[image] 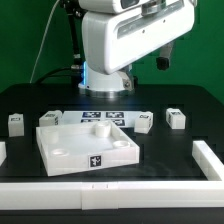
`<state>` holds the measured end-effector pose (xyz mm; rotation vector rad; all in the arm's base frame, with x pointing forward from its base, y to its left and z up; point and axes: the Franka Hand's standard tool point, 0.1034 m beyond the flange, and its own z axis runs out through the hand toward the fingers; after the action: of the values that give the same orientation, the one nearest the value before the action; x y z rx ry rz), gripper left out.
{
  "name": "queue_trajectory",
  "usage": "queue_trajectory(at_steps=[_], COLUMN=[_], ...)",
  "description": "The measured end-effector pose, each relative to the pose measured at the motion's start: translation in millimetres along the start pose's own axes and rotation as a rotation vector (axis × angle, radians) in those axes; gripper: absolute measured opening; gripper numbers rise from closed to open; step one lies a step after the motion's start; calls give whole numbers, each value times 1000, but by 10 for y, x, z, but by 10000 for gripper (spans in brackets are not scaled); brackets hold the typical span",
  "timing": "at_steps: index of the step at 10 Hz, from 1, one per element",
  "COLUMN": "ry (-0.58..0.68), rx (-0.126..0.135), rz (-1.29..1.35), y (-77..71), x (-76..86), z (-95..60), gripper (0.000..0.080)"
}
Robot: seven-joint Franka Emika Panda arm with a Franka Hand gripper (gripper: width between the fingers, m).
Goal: Assemble one leg
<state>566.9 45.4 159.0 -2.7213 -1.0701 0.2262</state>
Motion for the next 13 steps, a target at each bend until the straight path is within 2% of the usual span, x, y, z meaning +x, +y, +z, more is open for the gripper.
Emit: queue_trajectory(at_steps=[5,6,7,8,11,13], ry=[-5,0,14,32,97,127], rx=[5,-1,-21,-50,-169,-270], rz=[-3,-8,-28,-68,-182,-327], y=[2,3,-18,-43,-67,3], x=[1,-12,-92,-195,-515,-744], z=[3,14,63,111,276,410], gripper=[649,649,649,649,649,649])
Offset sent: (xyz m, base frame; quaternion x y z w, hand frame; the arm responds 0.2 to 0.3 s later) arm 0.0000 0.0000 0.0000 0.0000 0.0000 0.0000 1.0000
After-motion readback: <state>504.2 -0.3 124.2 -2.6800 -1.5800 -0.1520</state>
